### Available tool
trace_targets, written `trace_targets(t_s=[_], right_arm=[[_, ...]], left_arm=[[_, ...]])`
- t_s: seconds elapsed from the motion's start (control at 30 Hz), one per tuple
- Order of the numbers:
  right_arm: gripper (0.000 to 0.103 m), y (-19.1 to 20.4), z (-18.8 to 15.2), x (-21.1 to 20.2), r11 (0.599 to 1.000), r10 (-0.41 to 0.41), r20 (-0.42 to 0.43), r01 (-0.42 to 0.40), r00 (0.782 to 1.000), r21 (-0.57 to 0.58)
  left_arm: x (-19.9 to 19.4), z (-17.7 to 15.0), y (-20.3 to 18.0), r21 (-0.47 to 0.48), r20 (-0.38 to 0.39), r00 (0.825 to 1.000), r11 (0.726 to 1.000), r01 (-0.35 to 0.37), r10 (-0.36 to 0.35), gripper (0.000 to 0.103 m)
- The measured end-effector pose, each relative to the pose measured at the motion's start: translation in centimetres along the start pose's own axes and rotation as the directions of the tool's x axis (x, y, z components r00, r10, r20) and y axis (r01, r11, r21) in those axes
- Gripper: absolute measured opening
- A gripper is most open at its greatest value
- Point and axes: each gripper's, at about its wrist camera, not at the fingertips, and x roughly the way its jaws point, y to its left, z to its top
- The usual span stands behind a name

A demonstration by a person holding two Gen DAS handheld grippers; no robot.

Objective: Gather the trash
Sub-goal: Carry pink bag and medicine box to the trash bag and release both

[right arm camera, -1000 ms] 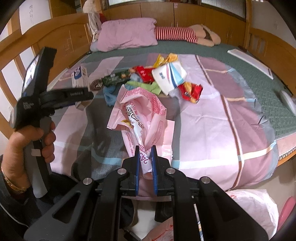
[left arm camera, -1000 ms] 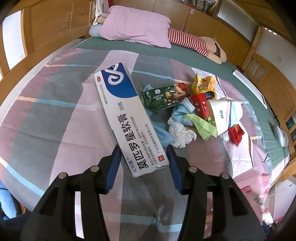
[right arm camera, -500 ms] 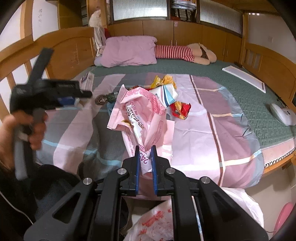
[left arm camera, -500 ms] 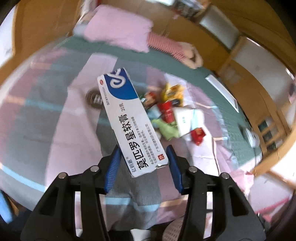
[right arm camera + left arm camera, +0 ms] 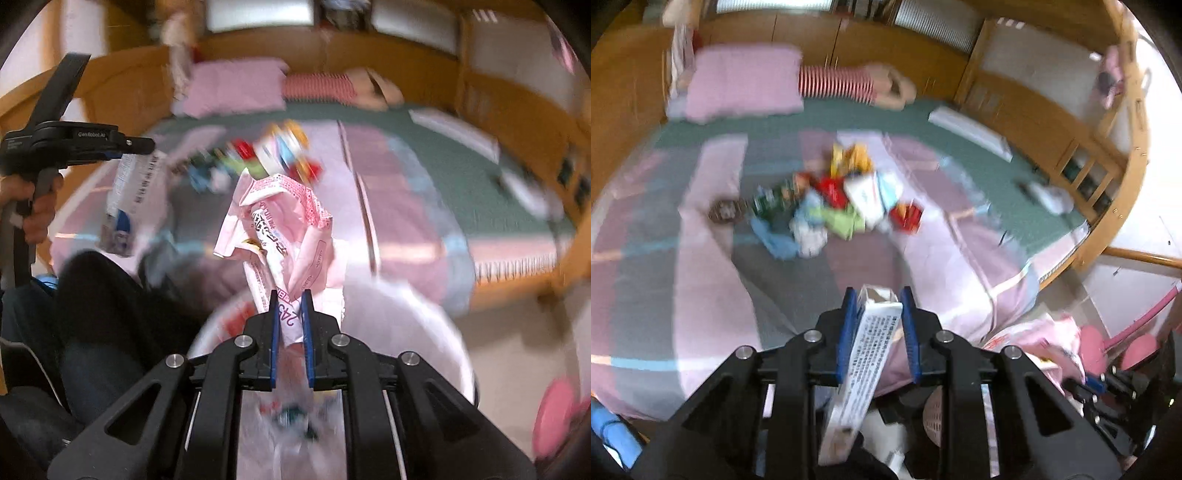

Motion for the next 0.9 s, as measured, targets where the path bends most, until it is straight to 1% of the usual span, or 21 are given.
trace_targets(t_s=[0.03, 0.07, 0.1, 0.13, 0.2, 0.27, 0.33, 0.43, 0.47, 0.5, 0.53, 0.57, 0.6, 0.63, 0.67, 0.7, 0.73, 0.8, 0.83, 0.87, 0.9], right_arm=[[0.012, -0.7, -1.0, 0.6, 0.999, 0.005, -0.030, -0.003, 1.000, 0.041], [0.012, -1.0, -1.6, 0.8, 0.998, 0.010, -0.040, -0.008, 0.999, 0.057], [0.012, -1.3, -2.3, 0.9, 0.998, 0.013, -0.051, -0.009, 0.999, 0.066], [0.012, -1.4, -3.0, 0.8, 0.998, 0.007, -0.066, -0.003, 0.998, 0.062], [0.012, -1.7, -4.0, 0.7, 0.999, -0.004, -0.096, 0.009, 0.995, 0.051], [0.012, -2.2, -4.0, 1.4, 0.998, -0.009, -0.142, 0.018, 0.990, 0.061], [0.012, -2.4, -4.1, 1.5, 0.997, -0.001, -0.145, 0.013, 0.989, 0.082], [0.012, -2.0, -4.7, 1.3, 0.999, -0.022, -0.146, 0.028, 0.989, 0.039], [0.012, -2.0, -4.6, 1.4, 0.999, -0.021, -0.148, 0.025, 0.989, 0.026], [0.012, -2.0, -4.7, 1.4, 1.000, -0.019, -0.161, 0.020, 0.987, 0.003], [0.012, -1.3, -4.9, 2.0, 0.998, -0.009, -0.225, -0.007, 0.974, -0.070], [0.012, -1.0, -5.1, 2.4, 0.991, -0.005, -0.271, -0.031, 0.963, -0.129], [0.016, -0.6, -5.3, 2.4, 0.981, -0.020, -0.283, -0.036, 0.959, -0.190], [0.036, -0.2, -5.3, 2.0, 0.971, -0.041, -0.261, -0.022, 0.964, -0.237], [0.054, 0.0, -5.0, 1.3, 0.969, -0.062, -0.213, 0.007, 0.975, -0.248], [0.088, -0.1, -4.5, 0.4, 0.972, -0.069, -0.150, 0.032, 0.986, -0.233], [0.094, -0.2, -4.2, -0.6, 0.976, -0.044, -0.081, 0.025, 0.996, -0.217], [0.094, -0.2, -3.8, -1.9, 0.976, 0.003, -0.027, -0.008, 1.000, -0.217], [0.094, -0.2, -3.7, -2.2, 0.974, 0.006, -0.013, -0.009, 1.000, -0.226], [0.094, -0.1, -3.7, -2.6, 0.968, 0.002, 0.003, -0.002, 1.000, -0.251], [0.094, 0.1, -3.8, -2.8, 0.960, -0.003, 0.006, 0.005, 1.000, -0.278]], left_arm=[[1.2, 0.1, 0.7, -0.023, -0.022, 1.000, 1.000, -0.015, 0.015, 0.024], [2.6, 0.0, 1.6, -0.046, -0.043, 0.998, 0.998, -0.052, 0.050, 0.023], [3.4, -0.1, 2.2, -0.058, -0.056, 0.996, 0.996, -0.073, 0.070, 0.022], [3.7, -0.2, 2.5, -0.066, -0.063, 0.996, 0.996, -0.068, 0.064, 0.021], [3.6, -0.4, 2.0, -0.058, -0.065, 0.998, 0.998, -0.027, 0.023, 0.020], [3.1, -0.3, 1.2, -0.017, -0.043, 0.999, 0.999, -0.034, 0.034, 0.019], [2.5, 0.1, 0.4, 0.004, -0.015, 1.000, 1.000, -0.027, 0.027, 0.019], [1.2, 1.3, -0.1, -0.007, 0.026, 1.000, 1.000, -0.010, 0.010, 0.019], [0.7, 1.8, -0.4, -0.006, 0.037, 0.999, 1.000, 0.003, -0.003, 0.019], [-0.1, 2.1, -1.0, 0.005, 0.046, 0.998, 1.000, 0.030, -0.031, 0.019], [-0.7, 2.4, -1.7, 0.021, 0.049, 0.997, 0.998, 0.052, -0.053, 0.019], [-1.2, 2.4, -2.7, 0.056, 0.044, 0.995, 0.995, 0.087, -0.089, 0.019], [-1.7, 2.2, -4.1, 0.107, 0.026, 0.991, 0.986, 0.130, -0.133, 0.019], [-2.0, 1.6, -5.4, 0.152, 0.001, 0.987, 0.975, 0.160, -0.162, 0.019], [-1.9, 1.1, -6.5, 0.187, -0.027, 0.983, 0.965, 0.182, -0.180, 0.019], [-1.8, 0.5, -7.4, 0.213, -0.053, 0.979, 0.956, 0.202, -0.195, 0.019], [-1.4, -0.4, -8.5, 0.238, -0.093, 0.971, 0.942, 0.238, -0.222, 0.019], [-0.3, -1.9, -10.0, 0.250, -0.166, 0.947, 0.917, 0.309, -0.274, 0.019], [0.7, -2.8, -10.8, 0.240, -0.215, 0.927, 0.903, 0.355, -0.308, 0.019], [1.3, -3.3, -11.2, 0.236, -0.242, 0.913, 0.893, 0.382, -0.327, 0.019], [2.2, -4.0, -11.9, 0.234, -0.284, 0.889, 0.873, 0.428, -0.360, 0.019]])
